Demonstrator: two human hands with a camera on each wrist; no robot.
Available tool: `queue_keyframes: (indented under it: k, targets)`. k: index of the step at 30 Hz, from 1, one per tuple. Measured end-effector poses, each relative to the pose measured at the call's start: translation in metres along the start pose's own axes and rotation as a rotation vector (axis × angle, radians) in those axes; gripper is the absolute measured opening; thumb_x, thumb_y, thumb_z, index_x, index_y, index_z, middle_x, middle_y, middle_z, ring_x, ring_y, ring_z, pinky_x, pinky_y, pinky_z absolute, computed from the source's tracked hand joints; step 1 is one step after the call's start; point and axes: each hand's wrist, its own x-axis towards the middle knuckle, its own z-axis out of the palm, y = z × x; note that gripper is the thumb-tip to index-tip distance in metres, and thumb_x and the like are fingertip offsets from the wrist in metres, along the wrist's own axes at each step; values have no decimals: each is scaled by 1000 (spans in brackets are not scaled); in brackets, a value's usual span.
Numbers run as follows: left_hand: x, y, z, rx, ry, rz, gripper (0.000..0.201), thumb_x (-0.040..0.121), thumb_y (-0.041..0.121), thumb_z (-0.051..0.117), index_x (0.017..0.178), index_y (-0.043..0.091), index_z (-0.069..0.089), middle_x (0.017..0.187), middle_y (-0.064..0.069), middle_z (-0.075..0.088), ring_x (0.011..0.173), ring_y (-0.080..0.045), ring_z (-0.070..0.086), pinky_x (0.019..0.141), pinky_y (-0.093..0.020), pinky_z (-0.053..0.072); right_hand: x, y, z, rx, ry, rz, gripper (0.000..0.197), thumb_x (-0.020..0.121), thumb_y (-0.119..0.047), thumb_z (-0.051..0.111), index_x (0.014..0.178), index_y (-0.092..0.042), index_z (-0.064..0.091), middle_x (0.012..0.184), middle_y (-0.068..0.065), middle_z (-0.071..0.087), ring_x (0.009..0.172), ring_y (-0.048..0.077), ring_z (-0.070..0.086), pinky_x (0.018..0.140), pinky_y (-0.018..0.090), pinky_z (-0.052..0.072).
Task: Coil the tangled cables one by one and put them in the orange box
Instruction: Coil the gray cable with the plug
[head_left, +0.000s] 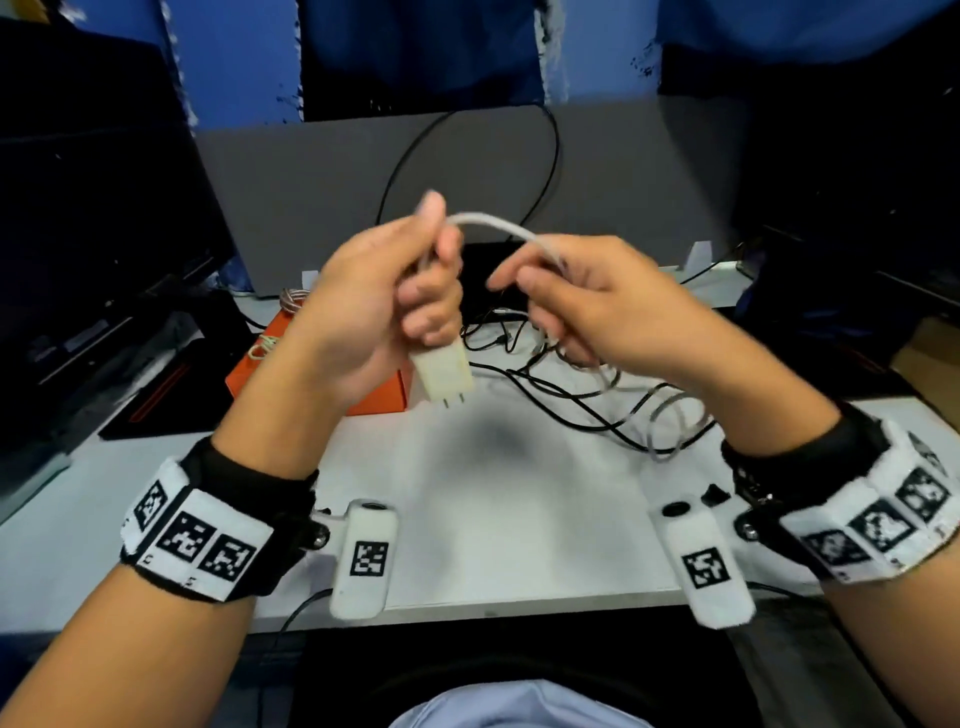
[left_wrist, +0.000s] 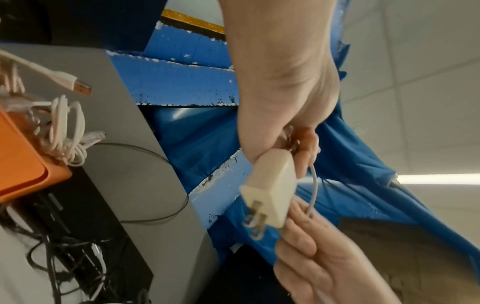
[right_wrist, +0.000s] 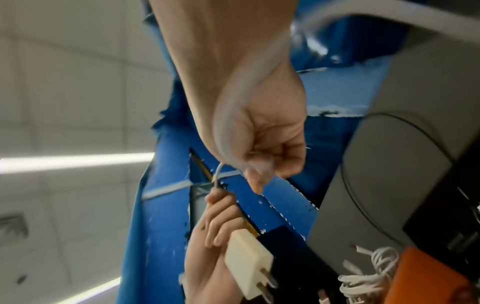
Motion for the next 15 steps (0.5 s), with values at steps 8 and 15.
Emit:
queue_keyframes:
  k: [8, 15]
  targets:
    - [1, 5, -2, -462, -38, 179, 35, 109, 11, 30, 131, -1, 54, 98, 2, 71, 84, -8, 69, 82, -25, 55, -5, -2, -3, -484, -153, 14, 36, 111, -36, 40, 146, -41, 45, 75, -15, 58, 67, 7, 56, 67, 35, 50]
    - [-7, -7, 14, 663, 62, 374, 33, 110, 10, 41, 138, 1, 54, 113, -4, 76, 107, -17, 73, 96, -32, 55, -17, -23, -5, -359, -345, -164, 25, 104, -33, 60, 90, -13, 67, 64, 3, 48, 58, 9, 39, 59, 34, 36]
